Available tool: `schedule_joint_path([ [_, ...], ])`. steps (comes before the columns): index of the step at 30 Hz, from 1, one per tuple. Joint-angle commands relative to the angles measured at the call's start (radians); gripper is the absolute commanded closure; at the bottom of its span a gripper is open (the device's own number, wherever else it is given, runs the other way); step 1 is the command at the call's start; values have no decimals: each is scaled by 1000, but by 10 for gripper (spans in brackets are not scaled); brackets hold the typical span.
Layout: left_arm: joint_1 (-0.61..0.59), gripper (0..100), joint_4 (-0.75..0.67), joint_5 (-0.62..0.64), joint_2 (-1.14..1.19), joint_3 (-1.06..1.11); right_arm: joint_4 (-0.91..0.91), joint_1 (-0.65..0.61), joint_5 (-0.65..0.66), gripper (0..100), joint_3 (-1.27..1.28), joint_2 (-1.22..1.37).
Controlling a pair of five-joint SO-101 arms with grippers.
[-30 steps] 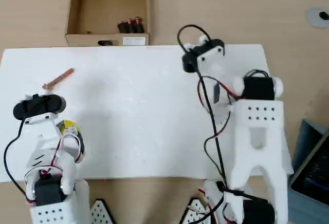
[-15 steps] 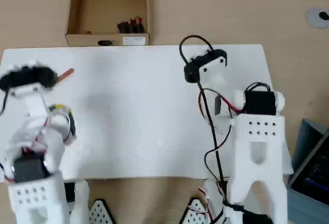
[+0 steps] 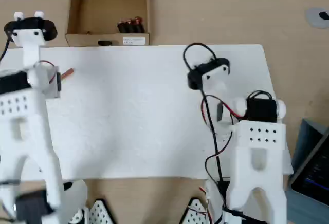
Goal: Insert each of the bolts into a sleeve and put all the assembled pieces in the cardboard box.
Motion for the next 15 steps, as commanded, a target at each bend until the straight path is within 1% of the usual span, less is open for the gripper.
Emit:
schedule_joint_path([
  [1, -44, 994, 64, -97, 166, -172, -15, 47, -2, 988, 10, -35],
  [6, -77, 993, 186, -299, 409, -400, -11, 68, -3, 988, 16, -33],
  [12, -78, 993, 252, -443, 654, -684, -8, 68, -8, 988, 16, -33],
  [15, -75, 993, 285, -540, 768, -815, 5, 67, -8, 988, 16, -31],
])
